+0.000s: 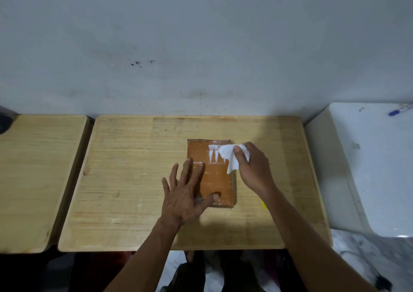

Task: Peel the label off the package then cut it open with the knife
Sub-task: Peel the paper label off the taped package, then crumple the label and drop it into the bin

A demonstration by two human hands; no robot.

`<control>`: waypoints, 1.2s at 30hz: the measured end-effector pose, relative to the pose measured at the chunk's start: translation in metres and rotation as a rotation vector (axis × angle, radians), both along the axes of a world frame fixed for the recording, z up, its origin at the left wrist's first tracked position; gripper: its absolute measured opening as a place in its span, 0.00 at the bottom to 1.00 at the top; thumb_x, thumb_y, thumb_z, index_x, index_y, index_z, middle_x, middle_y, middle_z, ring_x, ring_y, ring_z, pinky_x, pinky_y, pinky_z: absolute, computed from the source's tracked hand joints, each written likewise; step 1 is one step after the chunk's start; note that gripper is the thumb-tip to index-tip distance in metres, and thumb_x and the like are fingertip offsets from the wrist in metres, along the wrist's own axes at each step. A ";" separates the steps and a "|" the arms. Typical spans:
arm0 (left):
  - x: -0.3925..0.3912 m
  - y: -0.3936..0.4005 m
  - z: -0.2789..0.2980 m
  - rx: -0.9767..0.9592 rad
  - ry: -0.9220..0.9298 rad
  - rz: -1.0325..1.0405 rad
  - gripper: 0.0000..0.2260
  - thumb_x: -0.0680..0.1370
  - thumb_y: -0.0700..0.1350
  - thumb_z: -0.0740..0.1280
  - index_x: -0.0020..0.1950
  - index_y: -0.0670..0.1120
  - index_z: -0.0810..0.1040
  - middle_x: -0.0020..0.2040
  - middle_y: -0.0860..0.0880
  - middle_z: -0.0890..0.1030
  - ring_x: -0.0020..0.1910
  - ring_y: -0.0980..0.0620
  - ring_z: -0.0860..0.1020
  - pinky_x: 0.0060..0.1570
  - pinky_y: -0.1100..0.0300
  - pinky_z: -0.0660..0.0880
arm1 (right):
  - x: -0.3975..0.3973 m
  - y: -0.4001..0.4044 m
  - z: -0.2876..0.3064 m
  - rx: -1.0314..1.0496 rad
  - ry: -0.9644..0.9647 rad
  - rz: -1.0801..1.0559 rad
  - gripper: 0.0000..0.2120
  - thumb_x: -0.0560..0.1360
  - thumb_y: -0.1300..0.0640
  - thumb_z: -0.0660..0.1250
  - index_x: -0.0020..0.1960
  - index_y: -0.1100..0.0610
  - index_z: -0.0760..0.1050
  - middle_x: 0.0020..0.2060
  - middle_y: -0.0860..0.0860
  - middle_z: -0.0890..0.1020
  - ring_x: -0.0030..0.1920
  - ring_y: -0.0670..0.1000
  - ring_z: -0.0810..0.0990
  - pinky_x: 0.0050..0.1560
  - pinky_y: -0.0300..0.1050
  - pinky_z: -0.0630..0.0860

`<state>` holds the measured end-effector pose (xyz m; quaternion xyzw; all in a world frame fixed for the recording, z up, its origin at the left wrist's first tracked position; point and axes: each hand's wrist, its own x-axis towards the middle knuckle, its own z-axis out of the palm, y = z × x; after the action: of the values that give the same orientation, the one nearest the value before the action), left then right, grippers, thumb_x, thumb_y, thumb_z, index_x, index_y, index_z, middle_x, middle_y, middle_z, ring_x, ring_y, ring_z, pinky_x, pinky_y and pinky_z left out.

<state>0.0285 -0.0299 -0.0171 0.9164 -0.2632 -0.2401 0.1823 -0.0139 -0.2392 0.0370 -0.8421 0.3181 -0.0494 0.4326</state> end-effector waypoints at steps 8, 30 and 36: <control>0.006 -0.017 0.099 -0.512 0.287 0.395 0.18 0.78 0.65 0.62 0.54 0.55 0.83 0.49 0.60 0.84 0.54 0.55 0.80 0.52 0.65 0.74 | -0.026 0.026 0.057 0.021 -0.147 -0.069 0.09 0.79 0.48 0.63 0.47 0.54 0.75 0.38 0.45 0.80 0.39 0.41 0.78 0.34 0.29 0.68; 0.004 -0.055 0.194 -1.058 0.989 0.563 0.20 0.72 0.30 0.72 0.63 0.42 0.80 0.47 0.38 0.79 0.44 0.43 0.78 0.34 0.59 0.77 | -0.093 0.022 0.137 0.265 -0.383 -0.050 0.09 0.65 0.52 0.79 0.44 0.50 0.82 0.34 0.51 0.84 0.33 0.46 0.79 0.33 0.49 0.76; -0.016 -0.076 0.198 -1.110 0.984 0.511 0.17 0.72 0.28 0.71 0.59 0.39 0.81 0.40 0.45 0.86 0.37 0.50 0.83 0.37 0.61 0.81 | -0.117 0.013 0.151 0.536 -0.347 -0.033 0.12 0.71 0.52 0.75 0.52 0.56 0.83 0.44 0.55 0.86 0.43 0.50 0.82 0.41 0.46 0.79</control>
<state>0.0121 -0.1054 0.1809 0.5117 -0.0149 -0.4023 0.7590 -0.1310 -0.2267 0.1881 -0.6719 0.2548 -0.1136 0.6861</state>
